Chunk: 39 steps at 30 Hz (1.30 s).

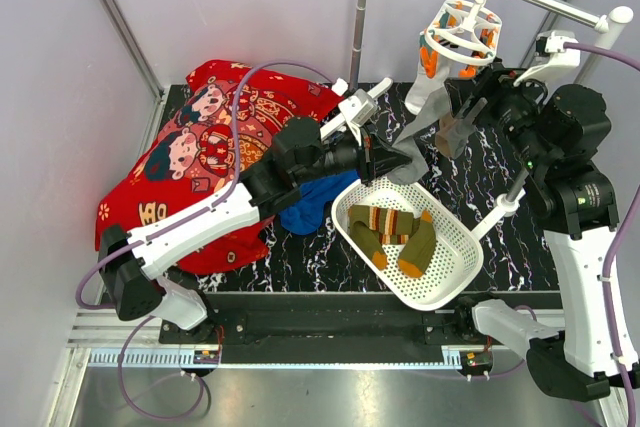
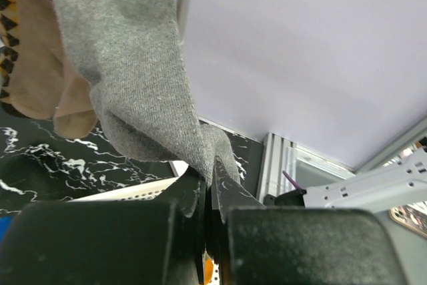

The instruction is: Remove the socks clipped to the hanger

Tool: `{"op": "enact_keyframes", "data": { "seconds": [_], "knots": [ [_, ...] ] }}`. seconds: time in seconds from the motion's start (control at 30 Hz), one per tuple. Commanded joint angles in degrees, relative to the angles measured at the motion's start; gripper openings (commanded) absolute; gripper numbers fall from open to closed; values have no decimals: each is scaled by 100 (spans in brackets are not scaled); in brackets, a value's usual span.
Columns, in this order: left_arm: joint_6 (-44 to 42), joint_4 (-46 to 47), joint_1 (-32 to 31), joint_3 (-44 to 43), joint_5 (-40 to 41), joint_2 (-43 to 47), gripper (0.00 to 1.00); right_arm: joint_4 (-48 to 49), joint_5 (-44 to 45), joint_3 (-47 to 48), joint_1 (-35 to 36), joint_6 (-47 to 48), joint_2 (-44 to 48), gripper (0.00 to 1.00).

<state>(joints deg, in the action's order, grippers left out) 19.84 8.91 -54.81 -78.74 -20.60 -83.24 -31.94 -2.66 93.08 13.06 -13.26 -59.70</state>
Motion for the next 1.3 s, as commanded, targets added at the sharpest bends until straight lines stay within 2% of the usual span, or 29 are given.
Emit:
{"op": "enact_keyframes", "data": {
  "seconds": [0.0,0.4,0.8,0.9,1.0,1.1,1.27],
  "knots": [
    [82,155,-21,-344,-366,115,0,364,-33,-9,-14,130,-15,74],
    [302,252,66,-379,-471,71,0,478,-68,-70,-14,218,-173,70],
    [486,463,154,-159,-603,89,0,1146,-288,-510,-14,174,-121,52],
    [609,585,233,-45,-708,115,0,1182,-183,-580,-14,174,-85,52],
    [785,770,330,25,-892,133,0,1217,-148,-624,-14,192,-59,63],
    [873,841,409,25,-1033,150,0,1234,-244,-607,-14,253,-68,67],
    [969,902,532,43,-1253,159,0,1235,-473,-580,-14,297,-50,65]
  ]
}}
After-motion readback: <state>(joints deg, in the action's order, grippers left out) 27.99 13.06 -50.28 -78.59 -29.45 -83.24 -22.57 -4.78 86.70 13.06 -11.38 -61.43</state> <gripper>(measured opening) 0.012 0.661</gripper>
